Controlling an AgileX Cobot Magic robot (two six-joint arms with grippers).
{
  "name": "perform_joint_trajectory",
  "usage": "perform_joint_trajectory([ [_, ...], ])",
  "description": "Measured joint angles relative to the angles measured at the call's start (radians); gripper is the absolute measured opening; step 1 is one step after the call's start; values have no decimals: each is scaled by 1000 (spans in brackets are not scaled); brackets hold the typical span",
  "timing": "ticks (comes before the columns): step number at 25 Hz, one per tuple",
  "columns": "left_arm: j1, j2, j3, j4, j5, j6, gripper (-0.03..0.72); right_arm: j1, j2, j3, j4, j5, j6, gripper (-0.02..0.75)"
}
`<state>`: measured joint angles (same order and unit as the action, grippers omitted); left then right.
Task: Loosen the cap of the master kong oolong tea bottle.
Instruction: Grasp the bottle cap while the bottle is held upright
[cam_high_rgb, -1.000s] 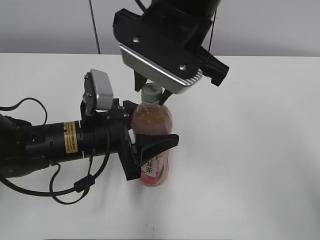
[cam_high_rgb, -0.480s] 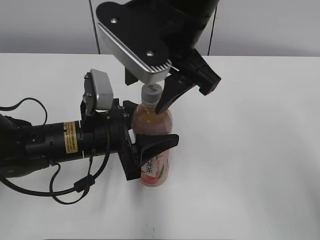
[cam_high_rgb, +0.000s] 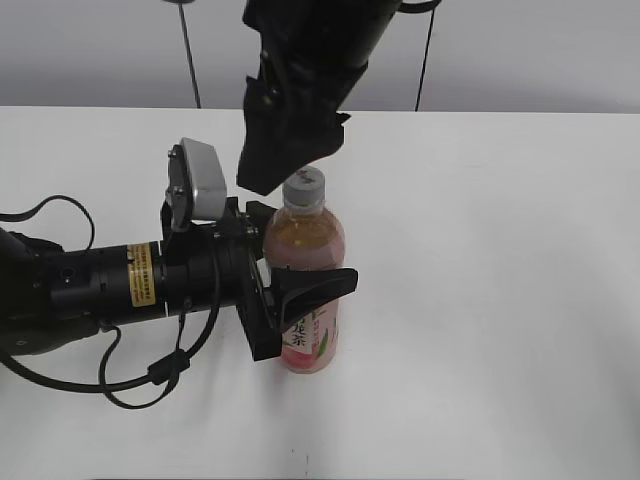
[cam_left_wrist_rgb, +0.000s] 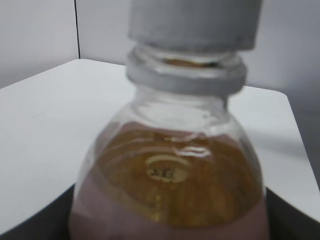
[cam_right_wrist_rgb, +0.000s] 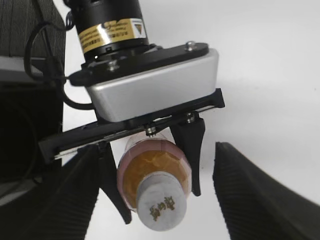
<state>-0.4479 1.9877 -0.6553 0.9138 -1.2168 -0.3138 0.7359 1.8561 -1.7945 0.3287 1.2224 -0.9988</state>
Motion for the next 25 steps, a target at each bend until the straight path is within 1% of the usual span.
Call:
perform_joint_trajectory([
  [4, 0, 0, 0, 0, 0, 0, 453, 0, 0, 0, -11, 0, 228, 533],
  [10, 0, 0, 0, 0, 0, 0, 453, 0, 0, -1, -16, 0, 487, 533],
  [15, 0, 0, 0, 1, 0, 0, 453, 0, 0, -1, -101, 0, 673, 530],
  [18, 0, 0, 0, 2, 0, 0, 453, 0, 0, -1, -139, 0, 749, 513],
  [25, 0, 0, 0, 2, 0, 0, 453, 0, -29, 1, -144, 0, 853, 497],
])
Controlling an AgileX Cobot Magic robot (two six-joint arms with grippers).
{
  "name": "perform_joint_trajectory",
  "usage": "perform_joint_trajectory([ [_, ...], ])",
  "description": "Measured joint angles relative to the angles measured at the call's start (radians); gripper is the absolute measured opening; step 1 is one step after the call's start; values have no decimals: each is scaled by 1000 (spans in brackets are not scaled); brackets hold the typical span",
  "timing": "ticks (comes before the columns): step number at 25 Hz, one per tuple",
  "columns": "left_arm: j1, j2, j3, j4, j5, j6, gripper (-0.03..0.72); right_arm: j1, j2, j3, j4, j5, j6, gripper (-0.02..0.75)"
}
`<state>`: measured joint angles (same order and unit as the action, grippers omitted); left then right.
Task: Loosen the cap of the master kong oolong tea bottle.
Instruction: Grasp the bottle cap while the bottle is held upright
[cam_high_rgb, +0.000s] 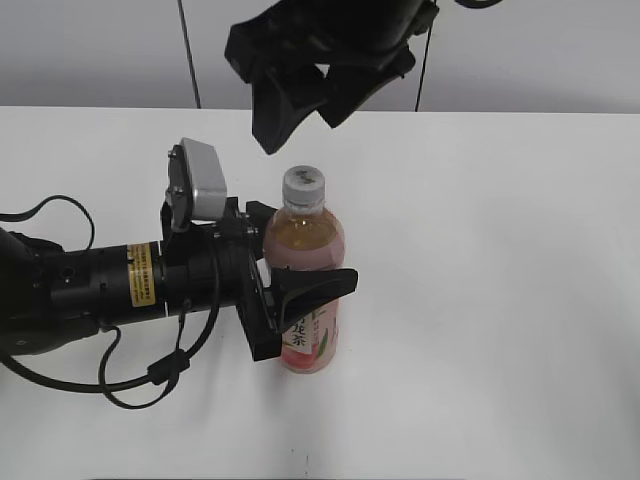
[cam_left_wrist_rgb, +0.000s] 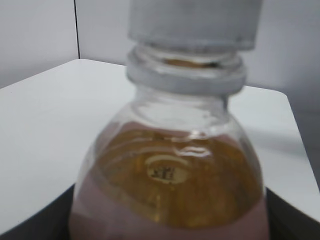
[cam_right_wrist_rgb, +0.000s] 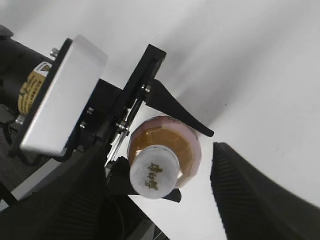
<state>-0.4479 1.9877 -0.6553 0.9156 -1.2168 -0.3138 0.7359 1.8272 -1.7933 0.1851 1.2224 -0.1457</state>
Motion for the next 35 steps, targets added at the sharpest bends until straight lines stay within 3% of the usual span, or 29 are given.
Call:
perform_joint_trajectory([
  [11, 0, 0, 0, 0, 0, 0, 453, 1, -35, 76, 66, 1, 53, 494],
  [28, 0, 0, 0, 0, 0, 0, 453, 4, 50, 77, 28, 1, 115, 536],
  [35, 0, 0, 0, 0, 0, 0, 453, 4, 55, 77, 28, 0, 119, 434],
])
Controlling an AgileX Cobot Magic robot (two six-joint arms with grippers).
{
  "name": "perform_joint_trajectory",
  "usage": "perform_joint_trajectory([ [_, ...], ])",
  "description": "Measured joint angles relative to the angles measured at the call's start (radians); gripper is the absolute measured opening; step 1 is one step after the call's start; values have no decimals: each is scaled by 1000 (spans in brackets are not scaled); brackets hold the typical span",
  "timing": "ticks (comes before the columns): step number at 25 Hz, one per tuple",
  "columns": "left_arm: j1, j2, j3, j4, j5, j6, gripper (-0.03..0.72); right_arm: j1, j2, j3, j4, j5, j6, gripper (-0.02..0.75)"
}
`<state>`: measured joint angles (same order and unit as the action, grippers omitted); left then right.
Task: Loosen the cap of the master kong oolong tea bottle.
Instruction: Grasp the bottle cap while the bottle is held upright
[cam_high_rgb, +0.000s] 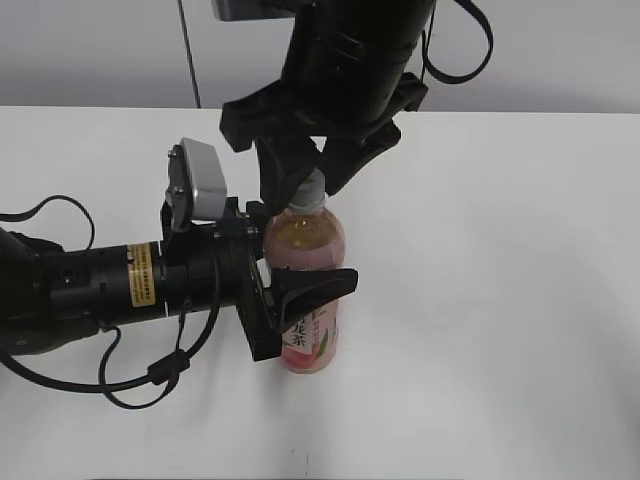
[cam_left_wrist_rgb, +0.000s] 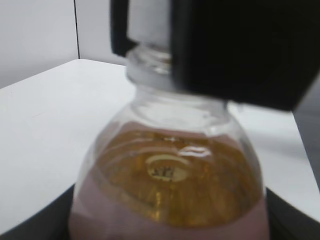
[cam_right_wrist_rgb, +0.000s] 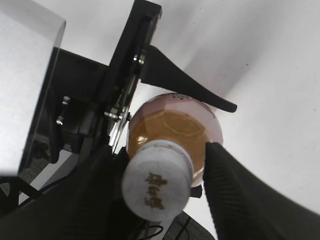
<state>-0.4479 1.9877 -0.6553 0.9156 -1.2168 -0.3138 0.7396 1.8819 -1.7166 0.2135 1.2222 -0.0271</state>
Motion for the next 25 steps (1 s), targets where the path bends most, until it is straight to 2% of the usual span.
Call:
perform_joint_trajectory([
  [9, 0, 0, 0, -1, 0, 0, 453, 1, 0, 0, -12, 0, -27, 305],
  [15, 0, 0, 0, -2, 0, -2, 453, 3, 0, 0, -16, 1, -153, 298],
  [25, 0, 0, 0, -2, 0, -4, 453, 3, -2, 0, -18, 1, -519, 286],
])
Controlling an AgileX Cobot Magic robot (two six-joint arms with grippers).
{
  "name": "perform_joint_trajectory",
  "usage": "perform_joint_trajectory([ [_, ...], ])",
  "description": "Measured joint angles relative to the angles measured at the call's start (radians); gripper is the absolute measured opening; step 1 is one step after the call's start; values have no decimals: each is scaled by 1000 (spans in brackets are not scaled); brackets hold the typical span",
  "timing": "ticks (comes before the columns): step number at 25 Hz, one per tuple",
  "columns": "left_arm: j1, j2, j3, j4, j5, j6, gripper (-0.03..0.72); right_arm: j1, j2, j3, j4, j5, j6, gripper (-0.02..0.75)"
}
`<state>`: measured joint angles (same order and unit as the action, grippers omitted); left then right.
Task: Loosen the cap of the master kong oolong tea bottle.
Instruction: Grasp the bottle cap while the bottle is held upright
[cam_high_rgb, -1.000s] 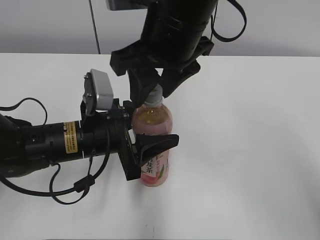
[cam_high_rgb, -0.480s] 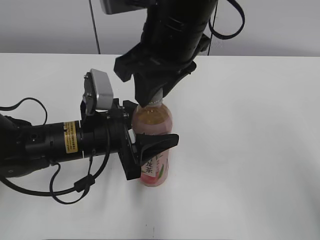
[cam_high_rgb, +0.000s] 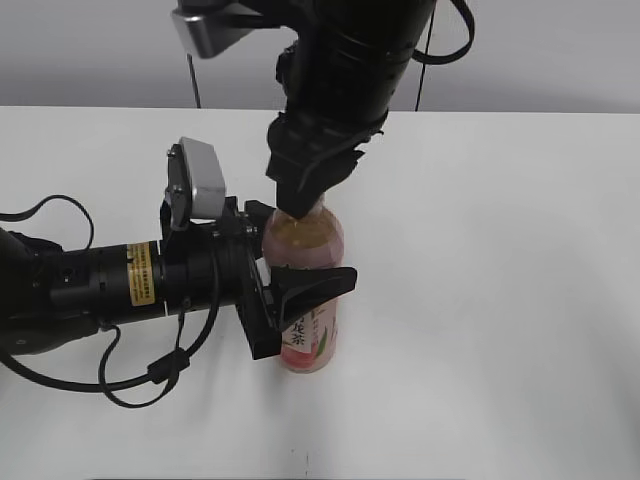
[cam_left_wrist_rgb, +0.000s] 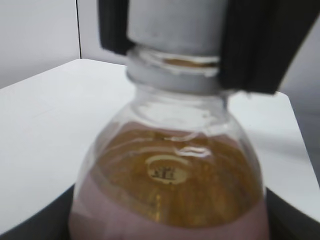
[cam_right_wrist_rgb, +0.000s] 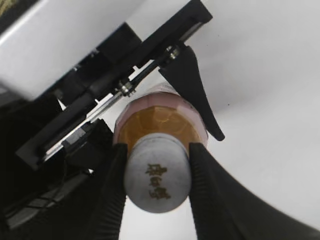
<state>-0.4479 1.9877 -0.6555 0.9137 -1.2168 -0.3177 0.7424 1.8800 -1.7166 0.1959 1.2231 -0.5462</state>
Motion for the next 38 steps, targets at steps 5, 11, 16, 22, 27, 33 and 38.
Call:
perform_joint_trajectory([
  [5, 0, 0, -1, 1, -1, 13, 453, 0, -11, 4, -2, 3, -242, 281],
  [11, 0, 0, -1, 3, -1, 15, 453, 0, -12, 4, -2, 3, -557, 281],
  [16, 0, 0, -1, 6, -2, 19, 453, 0, -14, 4, -2, 4, -894, 281],
  [22, 0, 0, -1, 8, -2, 23, 453, 0, -15, 4, -1, 6, -1303, 281],
  [27, 0, 0, -2, 8, -2, 23, 453, 0, -16, 4, -1, 6, -1616, 281],
  [33, 0, 0, -2, 7, -2, 22, 453, 0, -16, 4, 2, 2, -1937, 281],
  [38, 0, 0, -2, 4, -1, 17, 453, 0, -16, 4, 3, -2, -2128, 281],
])
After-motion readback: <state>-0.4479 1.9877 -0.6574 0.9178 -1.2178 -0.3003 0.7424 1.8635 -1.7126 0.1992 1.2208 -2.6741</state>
